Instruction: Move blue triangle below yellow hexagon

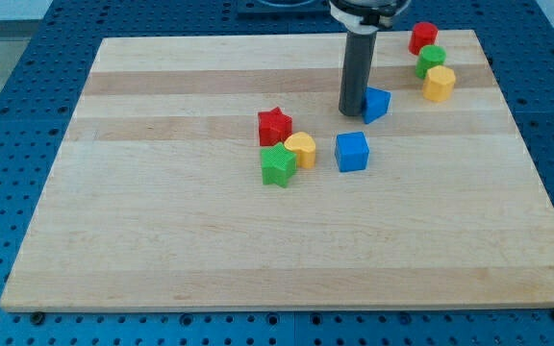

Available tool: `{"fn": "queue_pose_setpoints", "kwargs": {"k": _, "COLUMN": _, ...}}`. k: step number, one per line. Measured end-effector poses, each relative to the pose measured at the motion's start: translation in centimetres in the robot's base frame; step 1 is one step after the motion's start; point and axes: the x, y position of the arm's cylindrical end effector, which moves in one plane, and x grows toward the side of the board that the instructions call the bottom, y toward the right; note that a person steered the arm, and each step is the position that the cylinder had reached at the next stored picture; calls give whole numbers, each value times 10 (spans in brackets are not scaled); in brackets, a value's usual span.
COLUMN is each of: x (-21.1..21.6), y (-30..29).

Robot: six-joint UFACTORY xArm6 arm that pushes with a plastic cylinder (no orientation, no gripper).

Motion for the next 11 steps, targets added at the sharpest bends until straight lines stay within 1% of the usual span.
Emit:
{"fn": "queue_pose_setpoints", "kwargs": {"k": 1, "x": 0, "y": 13}}
{"fn": "queue_pose_setpoints", "kwargs": {"k": 4, "x": 2, "y": 80}}
{"fn": "queue_pose_setpoints", "kwargs": {"k": 5, "x": 7, "y": 94}}
{"fn": "queue_pose_setpoints", "kwargs": {"k": 7, "x": 16, "y": 97}}
{"fn": "queue_pose_setpoints", "kwargs": {"k": 8, "x": 39, "y": 87}}
{"fn": "queue_pose_setpoints", "kwargs": {"k": 9, "x": 81, "y": 88}}
{"fn": "queue_pose_setpoints", "kwargs": {"k": 10, "x": 83, "y": 116}}
{"fn": "queue_pose_setpoints", "kwargs": {"k": 11, "x": 64, "y": 142}}
